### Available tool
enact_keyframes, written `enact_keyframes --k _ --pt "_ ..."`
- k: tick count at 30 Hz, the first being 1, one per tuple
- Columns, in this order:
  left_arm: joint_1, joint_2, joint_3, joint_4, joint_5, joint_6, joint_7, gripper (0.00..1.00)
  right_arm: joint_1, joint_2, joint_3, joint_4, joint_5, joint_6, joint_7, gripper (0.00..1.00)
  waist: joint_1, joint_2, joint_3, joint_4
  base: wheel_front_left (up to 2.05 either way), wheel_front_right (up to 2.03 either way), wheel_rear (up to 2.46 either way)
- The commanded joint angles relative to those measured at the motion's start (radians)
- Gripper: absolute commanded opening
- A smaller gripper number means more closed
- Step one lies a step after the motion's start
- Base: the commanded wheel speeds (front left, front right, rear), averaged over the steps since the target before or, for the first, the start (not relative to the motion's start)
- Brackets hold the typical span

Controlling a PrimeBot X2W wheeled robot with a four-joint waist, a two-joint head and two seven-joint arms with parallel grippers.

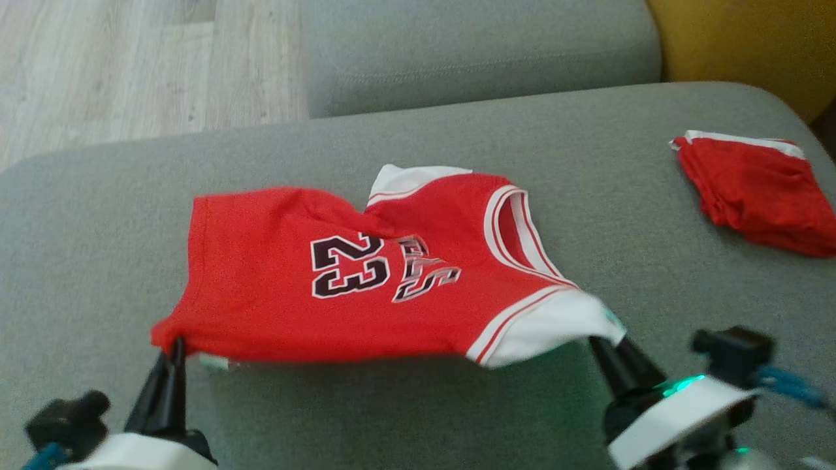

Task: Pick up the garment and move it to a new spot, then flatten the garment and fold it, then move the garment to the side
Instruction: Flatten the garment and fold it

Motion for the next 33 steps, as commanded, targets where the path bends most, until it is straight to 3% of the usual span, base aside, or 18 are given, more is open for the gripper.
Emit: enact_keyframes --k 1,11,16,20,26,30,31,33 --pt "-0.019 0.007 0.049 -0.094 -0.016 0.007 0.010 0.00 -0.015 -0.030 -0.004 -0.095 0.044 0.007 0.009 0.00 0.0000 0.0000 -0.015 -0.010 0.00 0.00 0.00" --pt "-0.037 0.016 0.070 -0.512 -0.112 0.032 0.134 0.00 -0.041 -0.124 -0.199 -0.494 0.283 0.007 0.118 0.00 0.0000 0.0000 -0.018 -0.045 0.00 0.00 0.00" --pt "-0.169 0.060 0.061 -0.613 -0.140 0.042 0.239 0.00 -0.197 -0.172 -0.296 -0.549 0.339 0.007 0.232 0.00 0.0000 0.0000 0.033 -0.065 0.00 0.00 0.00" --pt "-0.384 0.105 0.061 -0.567 -0.168 0.047 0.310 0.00 -0.421 -0.149 -0.335 -0.466 0.327 0.007 0.356 0.00 0.0000 0.0000 0.135 -0.069 0.00 0.00 0.00" --pt "-0.778 0.174 0.027 -0.295 -0.150 0.029 0.345 0.00 -0.829 -0.048 -0.317 -0.210 0.211 0.007 0.483 0.00 0.0000 0.0000 0.301 -0.056 0.00 0.00 0.00" --pt "-1.025 0.174 -0.003 -0.077 -0.127 0.016 0.288 0.00 -1.086 0.038 -0.298 -0.012 0.124 0.007 0.483 0.00 0.0000 0.0000 0.394 -0.046 0.00 0.00 0.00" --pt "-1.156 0.171 -0.021 0.026 -0.088 0.012 0.222 0.00 -1.209 0.057 -0.288 0.065 0.073 0.007 0.451 0.00 0.0000 0.0000 0.443 -0.037 0.00 0.00 0.00" --pt "-1.267 0.168 -0.041 0.134 -0.046 0.009 0.151 0.00 -1.316 0.073 -0.285 0.143 0.029 0.007 0.394 0.00 0.0000 0.0000 0.476 -0.032 0.00 0.00 0.00"
